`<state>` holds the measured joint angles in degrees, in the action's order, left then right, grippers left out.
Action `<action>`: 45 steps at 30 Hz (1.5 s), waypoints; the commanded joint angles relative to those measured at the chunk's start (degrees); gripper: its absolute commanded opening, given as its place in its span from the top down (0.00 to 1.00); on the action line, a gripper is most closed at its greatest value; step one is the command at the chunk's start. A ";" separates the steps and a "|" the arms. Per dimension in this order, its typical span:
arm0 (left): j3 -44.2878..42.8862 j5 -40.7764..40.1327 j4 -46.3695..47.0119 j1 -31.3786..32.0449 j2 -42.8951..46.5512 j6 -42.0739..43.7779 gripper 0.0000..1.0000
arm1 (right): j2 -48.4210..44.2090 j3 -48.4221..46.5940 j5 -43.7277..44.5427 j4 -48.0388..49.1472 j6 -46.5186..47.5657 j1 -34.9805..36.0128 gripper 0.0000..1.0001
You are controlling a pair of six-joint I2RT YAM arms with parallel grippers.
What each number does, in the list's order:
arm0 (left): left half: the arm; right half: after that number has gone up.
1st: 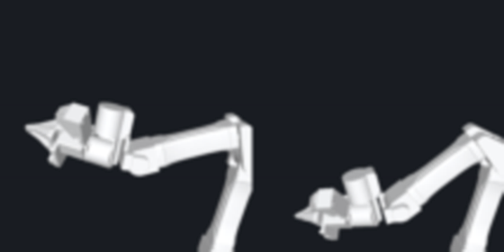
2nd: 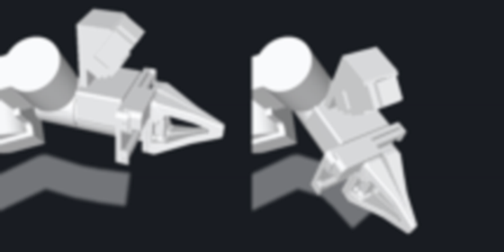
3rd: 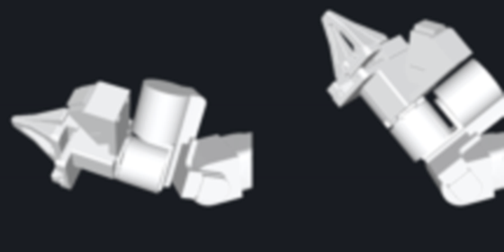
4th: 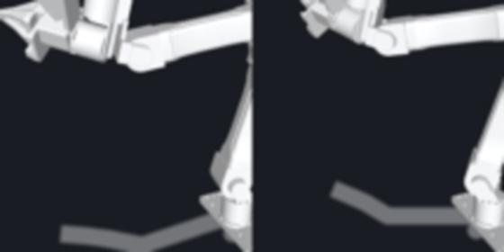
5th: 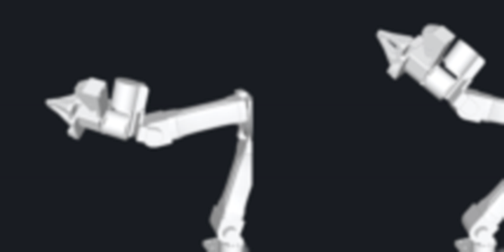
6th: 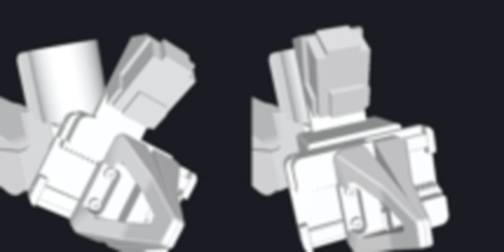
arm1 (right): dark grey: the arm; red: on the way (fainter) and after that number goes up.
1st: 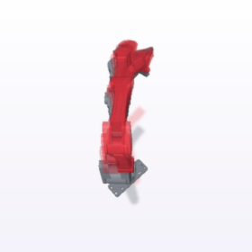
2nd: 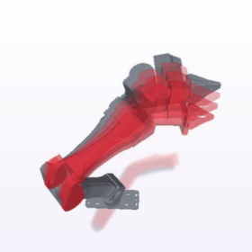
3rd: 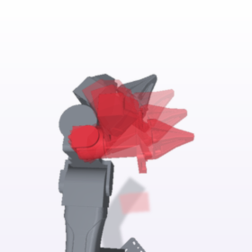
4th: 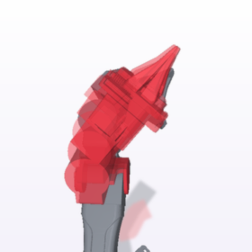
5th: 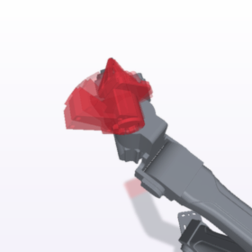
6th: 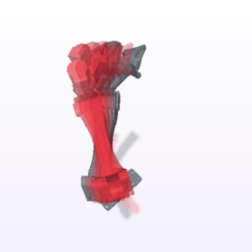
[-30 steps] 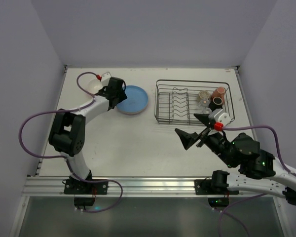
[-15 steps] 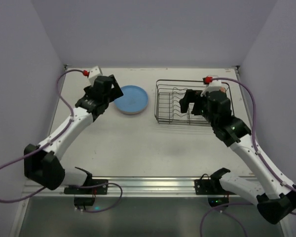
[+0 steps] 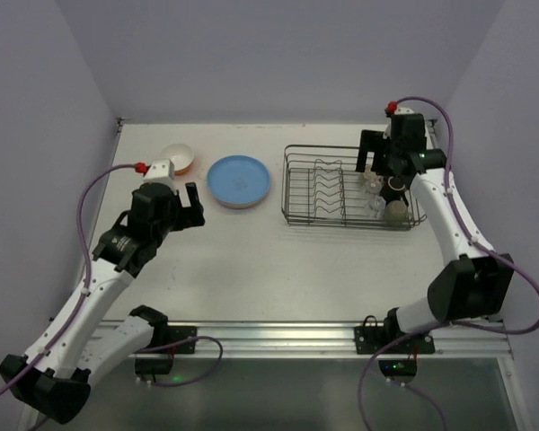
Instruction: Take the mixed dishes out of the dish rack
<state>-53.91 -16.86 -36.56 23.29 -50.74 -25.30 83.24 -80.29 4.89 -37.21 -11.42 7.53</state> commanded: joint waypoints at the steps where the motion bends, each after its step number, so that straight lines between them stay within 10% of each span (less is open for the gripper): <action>1: 5.30 4.30 2.98 0.18 4.24 1.92 0.00 | 6.64 -5.83 -2.25 -6.20 4.56 -0.85 0.05; 26: 6.10 7.46 4.65 1.32 7.41 3.33 0.00 | 26.27 -15.33 0.30 -11.30 9.75 -4.10 0.24; 45: 6.18 6.93 4.56 1.41 7.85 3.24 0.00 | 27.59 -14.81 0.65 -9.99 8.52 -4.80 0.64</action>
<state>-47.92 -10.24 -33.91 24.43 -43.38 -23.33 111.48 -93.95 4.97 -48.31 -2.72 3.03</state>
